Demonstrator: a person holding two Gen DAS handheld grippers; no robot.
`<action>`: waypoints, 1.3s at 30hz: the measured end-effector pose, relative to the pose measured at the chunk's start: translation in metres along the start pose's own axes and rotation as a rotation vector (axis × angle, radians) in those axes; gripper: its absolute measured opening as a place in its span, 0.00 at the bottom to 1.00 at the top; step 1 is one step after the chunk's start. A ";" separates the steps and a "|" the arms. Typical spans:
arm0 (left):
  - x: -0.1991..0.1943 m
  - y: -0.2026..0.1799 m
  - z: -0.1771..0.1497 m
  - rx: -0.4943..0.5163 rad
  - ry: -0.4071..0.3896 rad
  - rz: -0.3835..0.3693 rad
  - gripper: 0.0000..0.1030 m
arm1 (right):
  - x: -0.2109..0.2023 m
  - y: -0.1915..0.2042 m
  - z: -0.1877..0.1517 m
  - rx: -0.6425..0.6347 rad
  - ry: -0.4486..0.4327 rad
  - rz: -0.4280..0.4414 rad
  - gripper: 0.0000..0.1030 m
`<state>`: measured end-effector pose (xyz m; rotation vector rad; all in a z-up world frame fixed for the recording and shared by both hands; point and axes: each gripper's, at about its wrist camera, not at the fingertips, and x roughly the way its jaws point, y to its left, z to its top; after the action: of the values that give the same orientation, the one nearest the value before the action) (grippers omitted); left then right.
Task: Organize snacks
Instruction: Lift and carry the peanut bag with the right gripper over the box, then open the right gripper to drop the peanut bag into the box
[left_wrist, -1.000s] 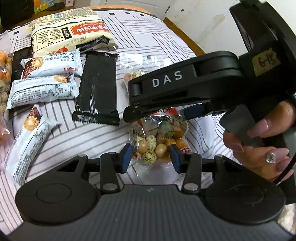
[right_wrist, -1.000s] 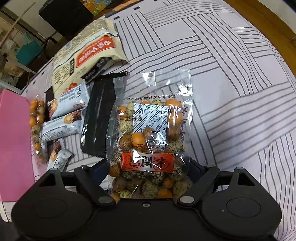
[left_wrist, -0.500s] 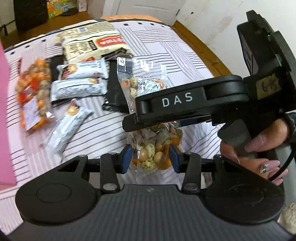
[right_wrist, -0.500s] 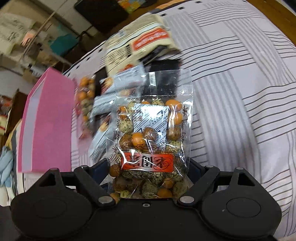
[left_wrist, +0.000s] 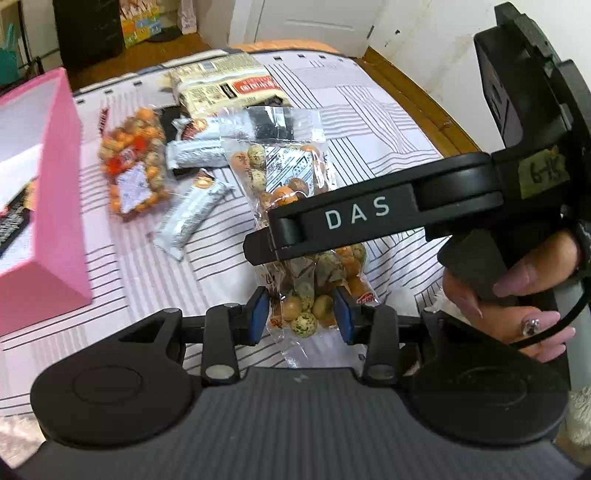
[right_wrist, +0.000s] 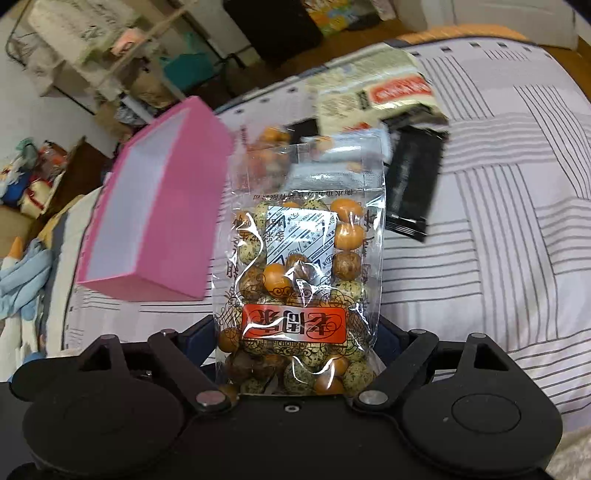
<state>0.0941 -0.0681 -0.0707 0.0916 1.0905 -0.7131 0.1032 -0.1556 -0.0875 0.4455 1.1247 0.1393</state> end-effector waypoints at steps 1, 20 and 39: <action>-0.007 0.001 0.000 0.003 -0.006 0.005 0.36 | -0.003 0.006 0.000 -0.010 -0.005 0.005 0.86; -0.129 0.084 0.002 -0.037 -0.230 0.176 0.36 | 0.016 0.165 0.068 -0.240 -0.034 0.119 0.86; -0.073 0.245 0.011 -0.263 -0.228 0.207 0.36 | 0.172 0.205 0.118 -0.110 0.146 0.016 0.86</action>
<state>0.2230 0.1525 -0.0705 -0.0994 0.9313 -0.3799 0.3070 0.0534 -0.1056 0.3501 1.2507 0.2494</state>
